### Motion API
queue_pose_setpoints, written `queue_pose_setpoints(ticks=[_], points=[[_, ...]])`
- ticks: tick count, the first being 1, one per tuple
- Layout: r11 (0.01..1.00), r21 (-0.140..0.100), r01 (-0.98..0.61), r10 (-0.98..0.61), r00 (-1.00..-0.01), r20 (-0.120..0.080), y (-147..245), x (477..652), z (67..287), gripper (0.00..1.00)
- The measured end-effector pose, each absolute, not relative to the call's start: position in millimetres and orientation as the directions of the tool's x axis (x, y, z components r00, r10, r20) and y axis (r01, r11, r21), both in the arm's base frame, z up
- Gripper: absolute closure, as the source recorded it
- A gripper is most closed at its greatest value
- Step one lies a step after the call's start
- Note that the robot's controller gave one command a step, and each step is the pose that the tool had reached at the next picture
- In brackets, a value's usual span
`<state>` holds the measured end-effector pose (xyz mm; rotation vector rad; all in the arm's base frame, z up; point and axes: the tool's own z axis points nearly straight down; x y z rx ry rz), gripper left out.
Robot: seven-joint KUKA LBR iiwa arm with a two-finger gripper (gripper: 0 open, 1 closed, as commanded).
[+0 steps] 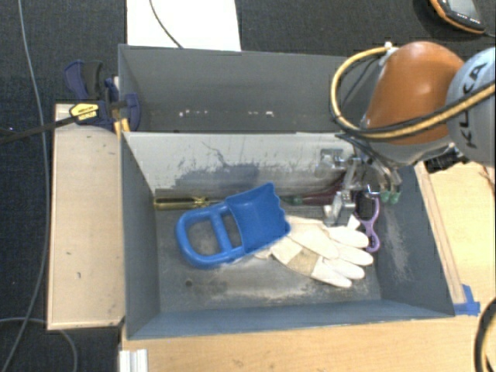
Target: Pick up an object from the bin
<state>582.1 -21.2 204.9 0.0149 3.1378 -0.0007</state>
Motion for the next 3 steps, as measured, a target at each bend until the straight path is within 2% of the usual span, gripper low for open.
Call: queue_pose_setpoints(ticks=[1,2,3], points=[[1.000,0.000,0.009,0.009,-1.000,-0.004,-21.2,582.1,204.9,0.00],[0.998,0.000,0.067,0.067,-0.998,0.002,-41.2,535.2,97.3,0.00],[0.998,0.000,0.059,0.059,-0.998,-0.010,-38.2,548.7,94.9,0.00]])
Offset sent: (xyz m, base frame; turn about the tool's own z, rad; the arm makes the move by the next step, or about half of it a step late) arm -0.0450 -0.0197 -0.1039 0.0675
